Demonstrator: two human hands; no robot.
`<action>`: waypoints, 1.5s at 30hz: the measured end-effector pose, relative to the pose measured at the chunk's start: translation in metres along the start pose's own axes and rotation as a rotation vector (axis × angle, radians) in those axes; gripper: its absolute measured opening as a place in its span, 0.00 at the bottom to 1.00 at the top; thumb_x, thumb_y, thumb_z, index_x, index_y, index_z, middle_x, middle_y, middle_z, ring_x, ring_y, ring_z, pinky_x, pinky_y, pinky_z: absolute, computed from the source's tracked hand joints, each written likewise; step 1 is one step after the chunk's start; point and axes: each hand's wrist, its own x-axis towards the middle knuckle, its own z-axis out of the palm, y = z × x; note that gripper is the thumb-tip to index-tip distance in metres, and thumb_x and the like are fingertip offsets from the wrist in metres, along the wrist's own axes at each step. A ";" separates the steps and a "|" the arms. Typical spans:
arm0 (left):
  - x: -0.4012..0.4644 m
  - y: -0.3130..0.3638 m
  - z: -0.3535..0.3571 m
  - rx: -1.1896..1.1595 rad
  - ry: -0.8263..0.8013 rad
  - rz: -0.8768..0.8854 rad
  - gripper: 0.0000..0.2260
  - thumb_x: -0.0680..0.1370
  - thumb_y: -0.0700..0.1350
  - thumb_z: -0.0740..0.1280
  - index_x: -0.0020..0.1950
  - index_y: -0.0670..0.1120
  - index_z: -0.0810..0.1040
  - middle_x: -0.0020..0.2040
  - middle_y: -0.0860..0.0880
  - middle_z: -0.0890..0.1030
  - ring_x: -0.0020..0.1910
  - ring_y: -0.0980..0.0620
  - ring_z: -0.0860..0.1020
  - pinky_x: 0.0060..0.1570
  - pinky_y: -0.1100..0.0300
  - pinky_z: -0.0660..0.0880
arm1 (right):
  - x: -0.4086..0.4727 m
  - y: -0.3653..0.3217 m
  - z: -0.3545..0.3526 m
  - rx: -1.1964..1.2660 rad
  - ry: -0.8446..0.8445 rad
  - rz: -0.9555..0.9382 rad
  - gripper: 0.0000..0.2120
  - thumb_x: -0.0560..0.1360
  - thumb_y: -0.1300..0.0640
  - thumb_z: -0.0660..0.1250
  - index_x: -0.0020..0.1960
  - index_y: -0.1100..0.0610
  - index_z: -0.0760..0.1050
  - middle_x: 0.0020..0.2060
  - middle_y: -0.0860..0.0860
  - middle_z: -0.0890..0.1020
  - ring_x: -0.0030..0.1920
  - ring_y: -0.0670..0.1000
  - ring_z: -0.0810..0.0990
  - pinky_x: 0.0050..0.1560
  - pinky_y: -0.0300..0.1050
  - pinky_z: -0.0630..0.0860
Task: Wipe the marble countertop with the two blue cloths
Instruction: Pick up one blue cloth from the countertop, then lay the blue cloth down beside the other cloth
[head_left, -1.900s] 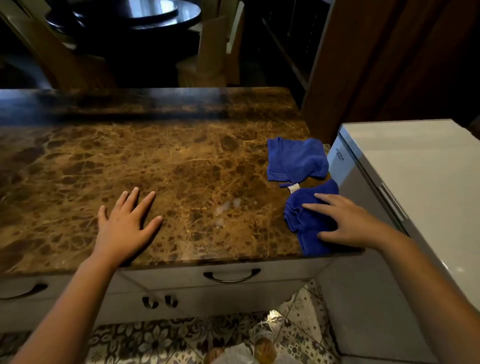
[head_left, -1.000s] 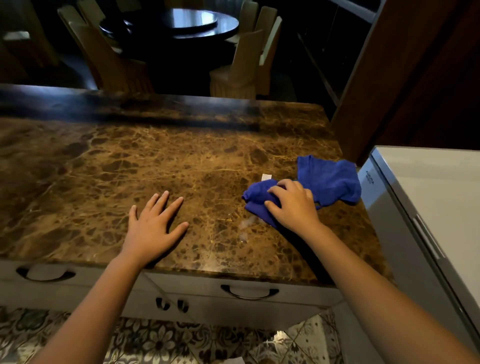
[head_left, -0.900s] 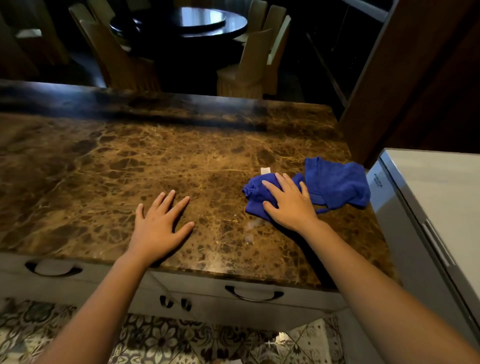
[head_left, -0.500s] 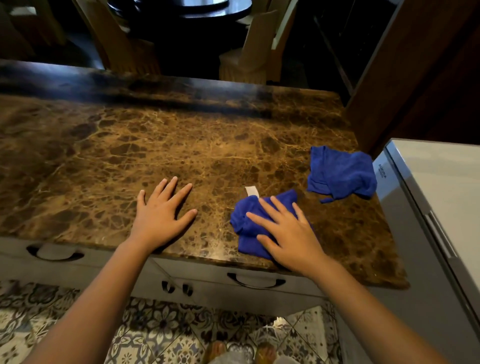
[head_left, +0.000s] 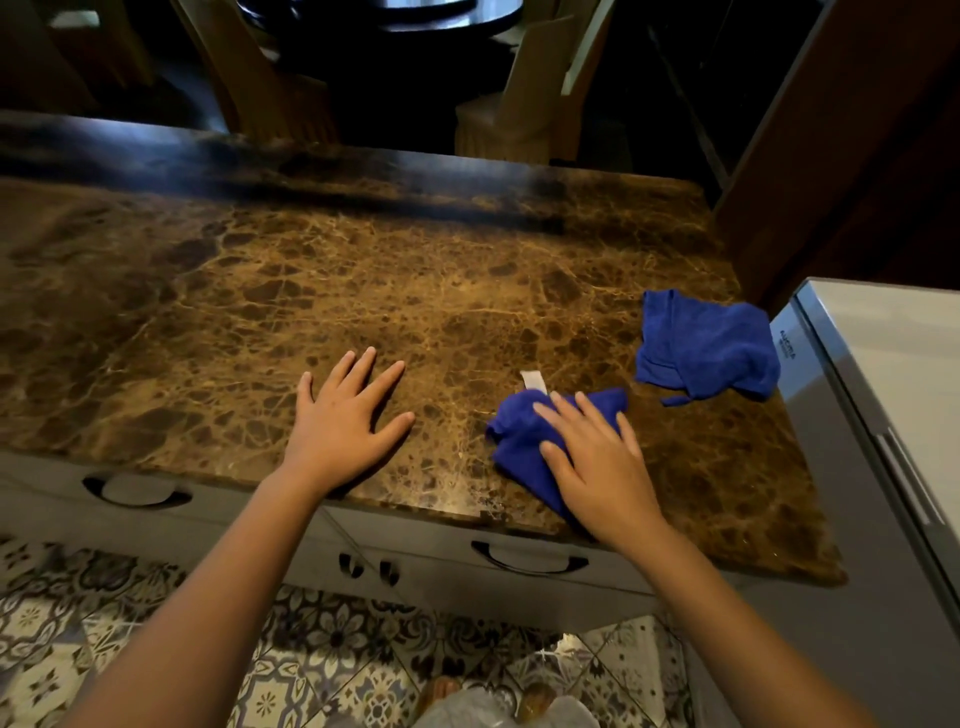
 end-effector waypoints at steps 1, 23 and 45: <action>0.000 0.000 0.000 -0.003 0.000 0.002 0.31 0.71 0.70 0.46 0.72 0.62 0.55 0.77 0.49 0.55 0.75 0.50 0.50 0.69 0.36 0.45 | 0.013 -0.004 0.001 -0.045 -0.022 0.002 0.20 0.79 0.47 0.52 0.71 0.45 0.60 0.74 0.46 0.59 0.74 0.49 0.50 0.71 0.57 0.44; 0.007 0.004 -0.017 -0.077 -0.178 -0.037 0.28 0.75 0.63 0.57 0.73 0.60 0.53 0.77 0.49 0.51 0.75 0.49 0.47 0.69 0.36 0.44 | -0.052 -0.012 -0.030 0.095 -0.059 -0.346 0.12 0.72 0.64 0.67 0.54 0.59 0.78 0.52 0.55 0.81 0.53 0.56 0.76 0.54 0.50 0.75; -0.017 0.152 0.017 -0.054 -0.115 0.276 0.32 0.71 0.68 0.49 0.73 0.59 0.54 0.77 0.48 0.53 0.75 0.49 0.47 0.70 0.38 0.43 | -0.093 0.097 -0.174 0.213 0.470 0.016 0.18 0.72 0.66 0.65 0.57 0.49 0.75 0.49 0.43 0.78 0.51 0.42 0.75 0.53 0.34 0.71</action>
